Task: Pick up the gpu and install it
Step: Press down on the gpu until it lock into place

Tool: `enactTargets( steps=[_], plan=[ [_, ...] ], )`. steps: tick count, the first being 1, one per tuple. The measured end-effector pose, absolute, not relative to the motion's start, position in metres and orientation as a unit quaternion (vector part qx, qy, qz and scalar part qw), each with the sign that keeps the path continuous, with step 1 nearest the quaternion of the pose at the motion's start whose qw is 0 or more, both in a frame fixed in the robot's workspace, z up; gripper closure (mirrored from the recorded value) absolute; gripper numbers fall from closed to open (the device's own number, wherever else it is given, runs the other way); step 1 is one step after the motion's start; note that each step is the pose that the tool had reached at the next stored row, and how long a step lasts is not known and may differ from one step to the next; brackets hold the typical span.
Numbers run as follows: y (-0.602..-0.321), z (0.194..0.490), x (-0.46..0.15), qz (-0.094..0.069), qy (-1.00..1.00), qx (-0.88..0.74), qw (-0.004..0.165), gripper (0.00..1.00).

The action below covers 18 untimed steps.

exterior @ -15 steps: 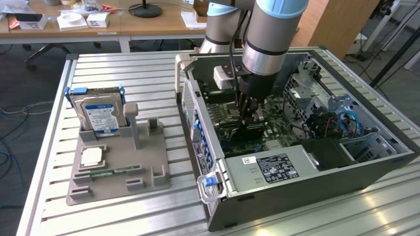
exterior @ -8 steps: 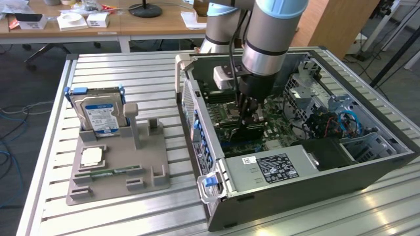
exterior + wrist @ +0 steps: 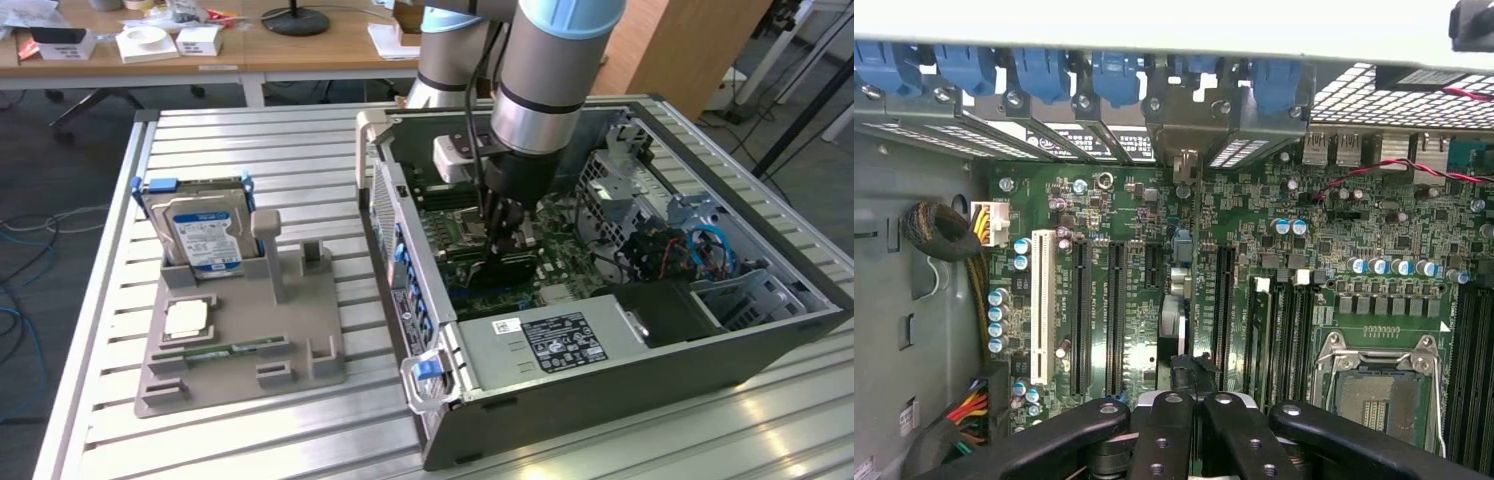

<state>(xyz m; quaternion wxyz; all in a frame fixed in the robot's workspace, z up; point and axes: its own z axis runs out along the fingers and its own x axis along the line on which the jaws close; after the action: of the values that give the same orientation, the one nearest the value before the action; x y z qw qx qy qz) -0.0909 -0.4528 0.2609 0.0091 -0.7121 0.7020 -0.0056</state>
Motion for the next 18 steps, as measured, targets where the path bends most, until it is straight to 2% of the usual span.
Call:
enactTargets(
  steps=[18],
  plan=[
    [-0.4528, 0.2595, -0.0921, -0.006, 0.702, -0.712, 0.009, 0.9]
  ],
)
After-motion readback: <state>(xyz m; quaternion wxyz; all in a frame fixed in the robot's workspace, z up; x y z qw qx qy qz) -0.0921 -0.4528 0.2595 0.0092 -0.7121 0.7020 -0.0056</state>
